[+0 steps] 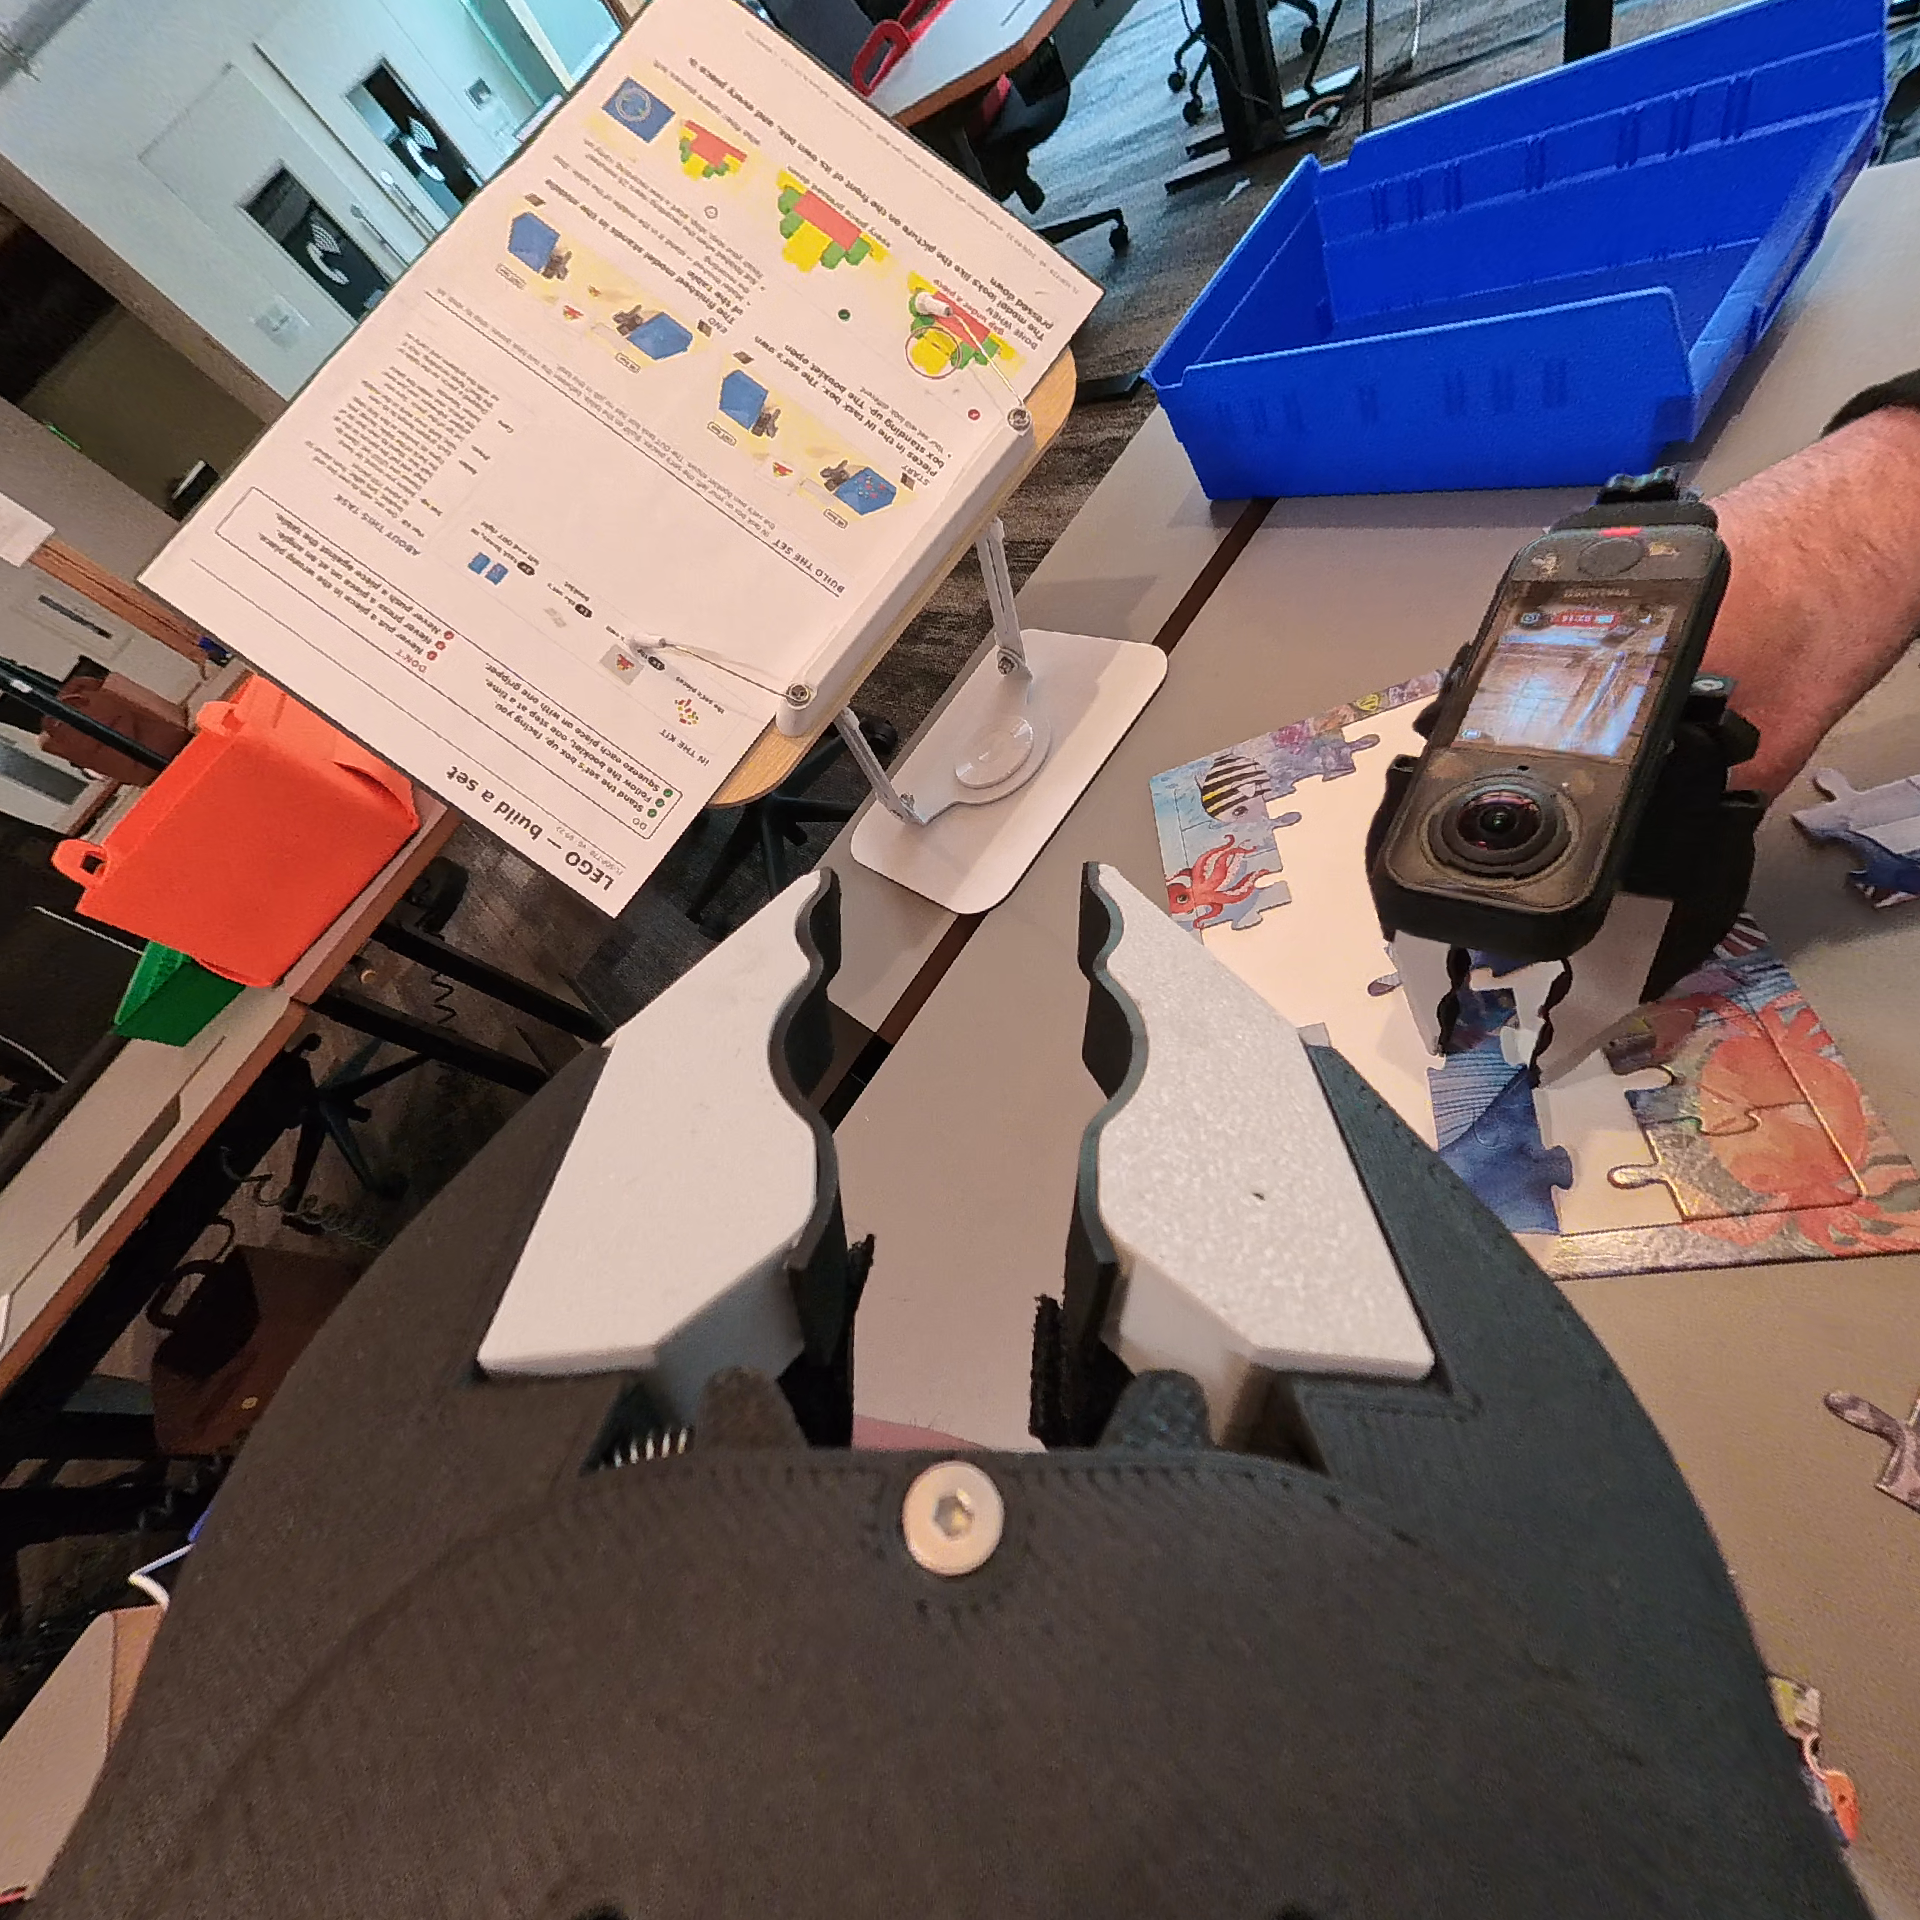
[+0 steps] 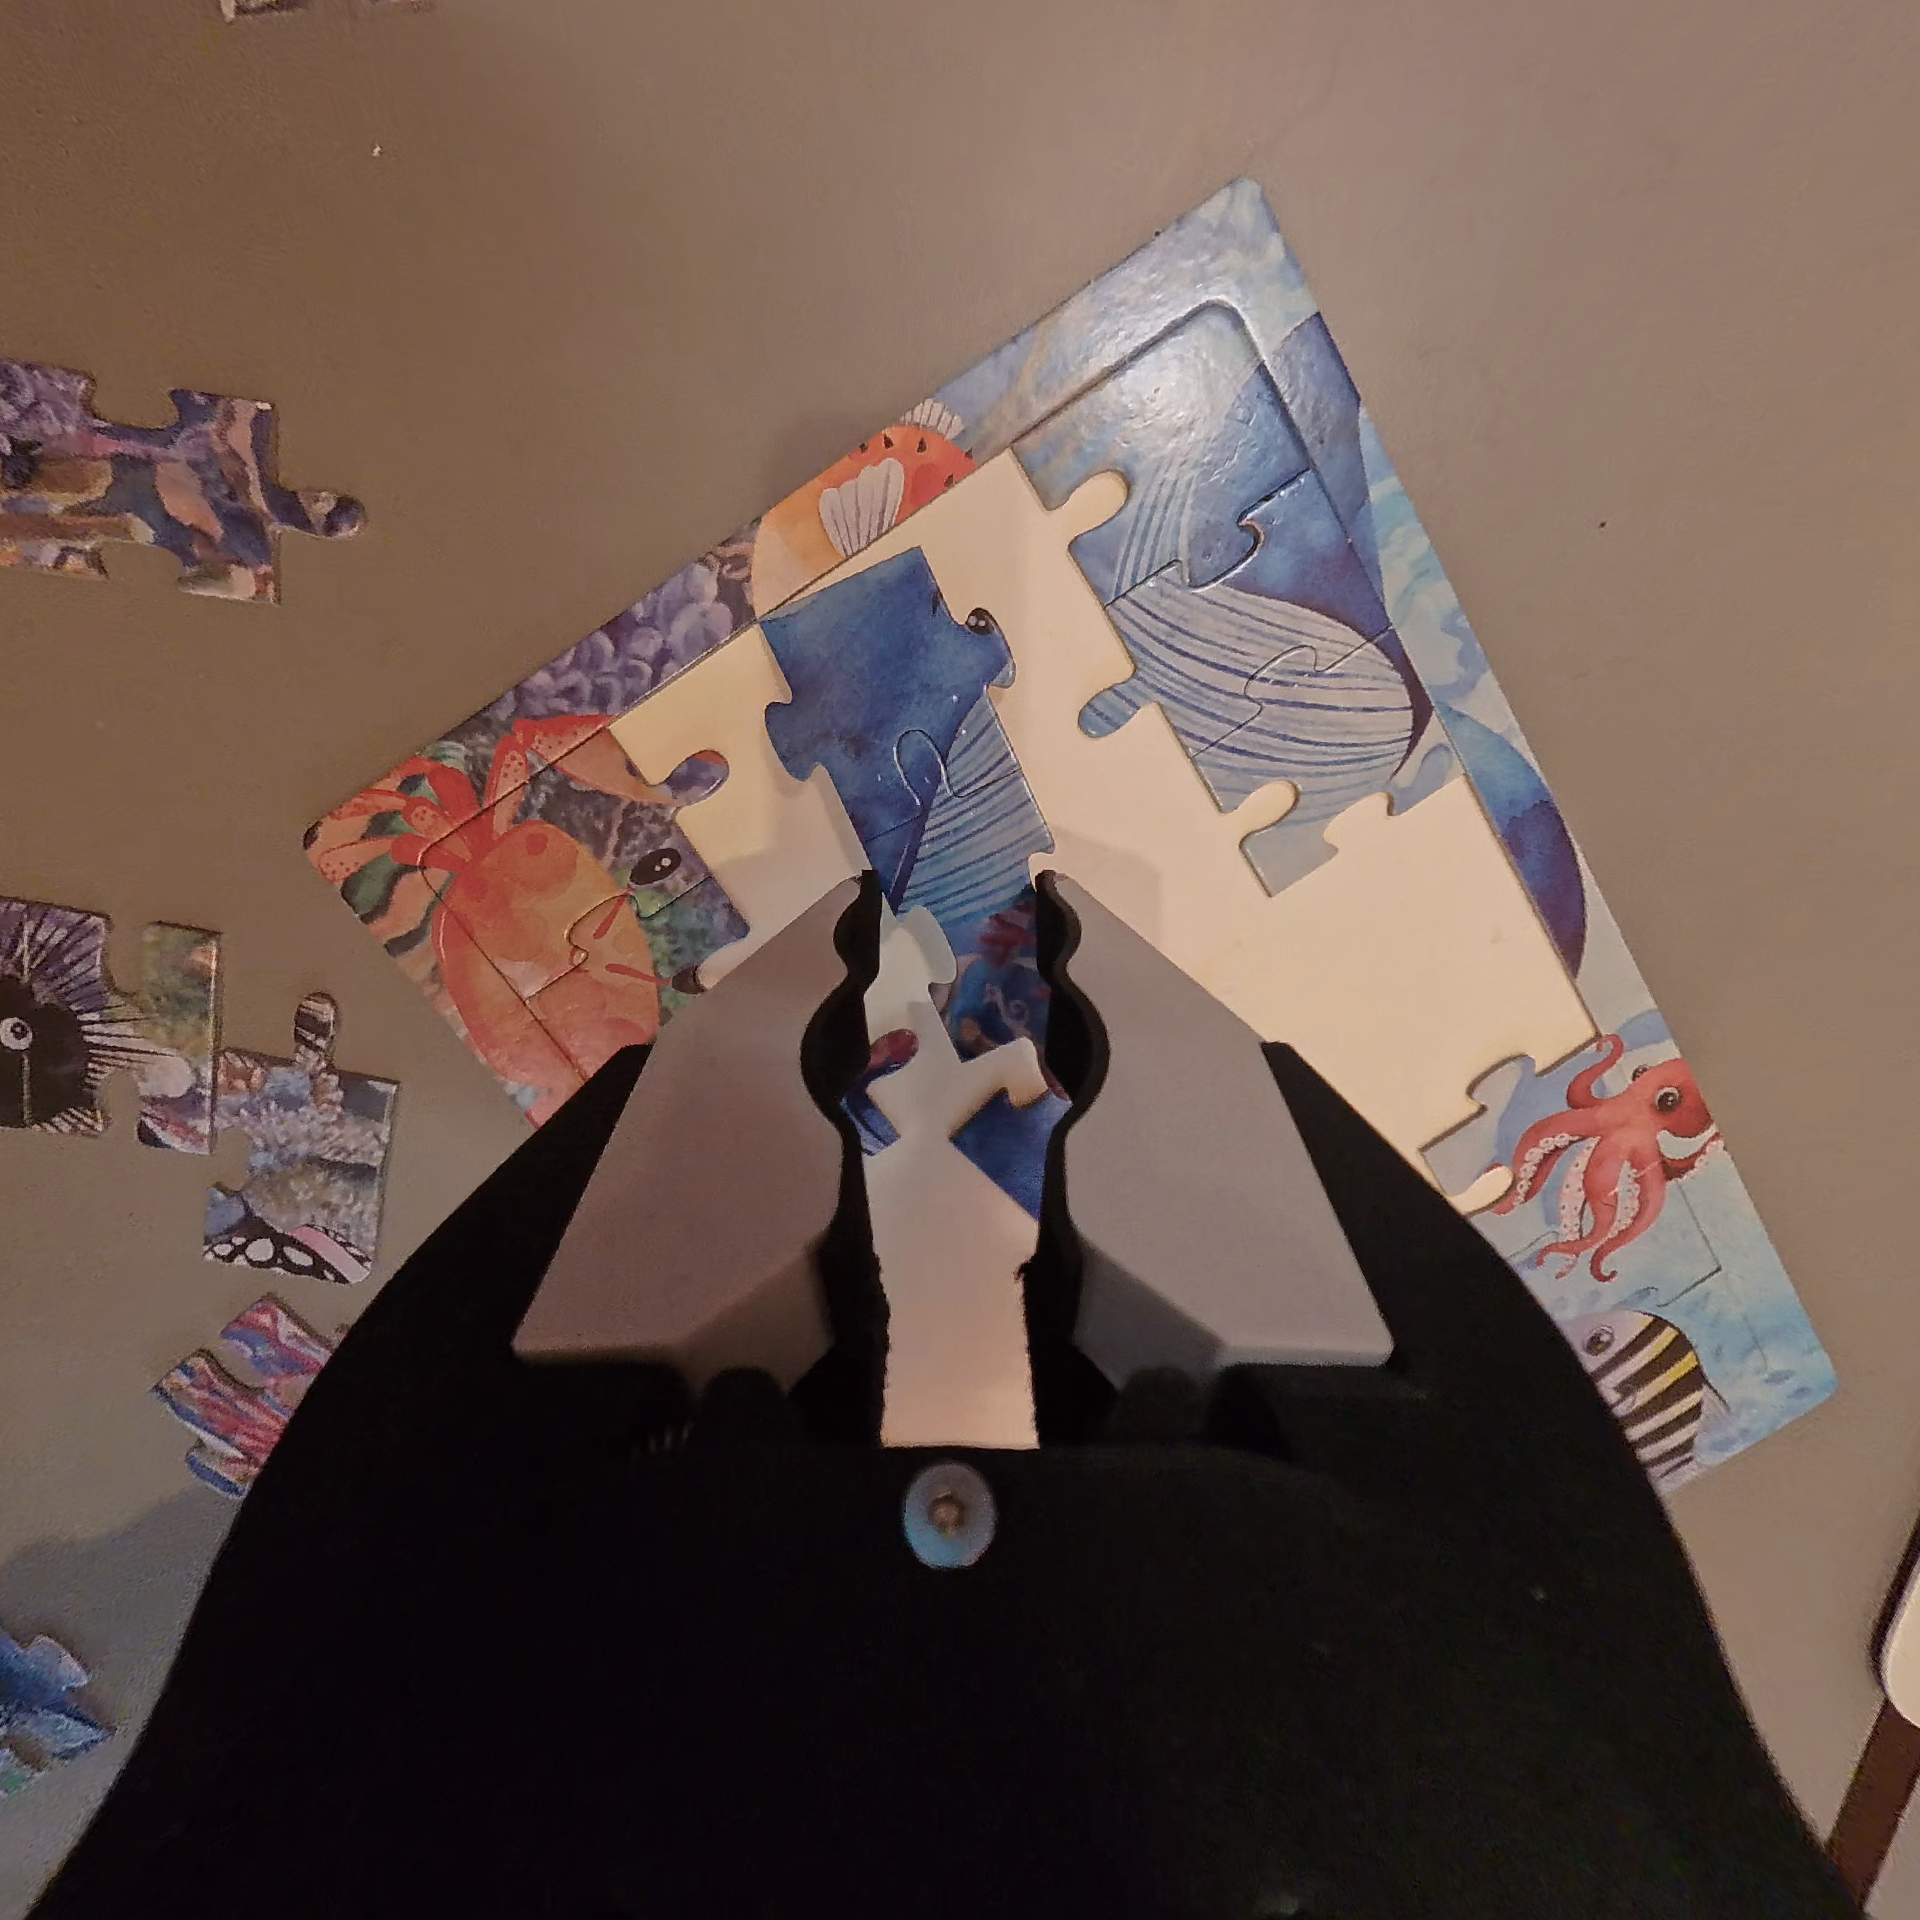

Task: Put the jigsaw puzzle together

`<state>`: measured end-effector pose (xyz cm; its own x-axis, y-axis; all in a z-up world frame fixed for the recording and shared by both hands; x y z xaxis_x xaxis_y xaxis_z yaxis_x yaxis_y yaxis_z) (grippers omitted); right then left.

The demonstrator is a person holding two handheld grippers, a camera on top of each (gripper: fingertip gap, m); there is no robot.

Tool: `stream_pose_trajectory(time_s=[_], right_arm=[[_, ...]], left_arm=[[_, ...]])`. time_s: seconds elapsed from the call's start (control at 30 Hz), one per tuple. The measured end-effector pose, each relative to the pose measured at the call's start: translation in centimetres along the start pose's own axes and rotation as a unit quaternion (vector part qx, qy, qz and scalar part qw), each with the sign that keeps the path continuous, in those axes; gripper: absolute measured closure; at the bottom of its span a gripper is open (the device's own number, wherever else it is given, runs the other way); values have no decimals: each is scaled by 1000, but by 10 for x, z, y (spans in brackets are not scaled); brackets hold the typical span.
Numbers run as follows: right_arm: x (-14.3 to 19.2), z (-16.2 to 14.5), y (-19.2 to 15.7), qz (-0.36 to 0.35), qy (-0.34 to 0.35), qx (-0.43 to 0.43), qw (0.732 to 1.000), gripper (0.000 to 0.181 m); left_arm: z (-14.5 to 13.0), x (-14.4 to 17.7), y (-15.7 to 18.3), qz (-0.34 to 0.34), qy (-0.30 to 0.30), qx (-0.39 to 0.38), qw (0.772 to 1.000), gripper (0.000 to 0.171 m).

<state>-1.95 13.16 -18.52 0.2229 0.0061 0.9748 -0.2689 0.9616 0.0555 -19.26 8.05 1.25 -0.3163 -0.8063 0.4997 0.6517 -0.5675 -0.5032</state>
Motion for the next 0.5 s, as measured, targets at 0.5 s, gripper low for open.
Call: stream_pose_trajectory(time_s=[0.5], right_arm=[[17, 4, 8, -16, 31, 5, 999, 154]], left_arm=[[0, -1, 1, 0, -3, -2, 1000, 127]])
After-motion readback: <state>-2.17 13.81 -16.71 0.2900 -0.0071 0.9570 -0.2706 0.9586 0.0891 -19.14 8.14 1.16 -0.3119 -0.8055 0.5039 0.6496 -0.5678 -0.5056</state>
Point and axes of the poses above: each gripper's, where its closed fingertips meet, x back along the fingers, z out of its top, y = z × x across the jaws, the point moved 10 cm from there along x, back along the fingers, and after that the axes turned 11 degrees about -y, right-handed, at the moved point
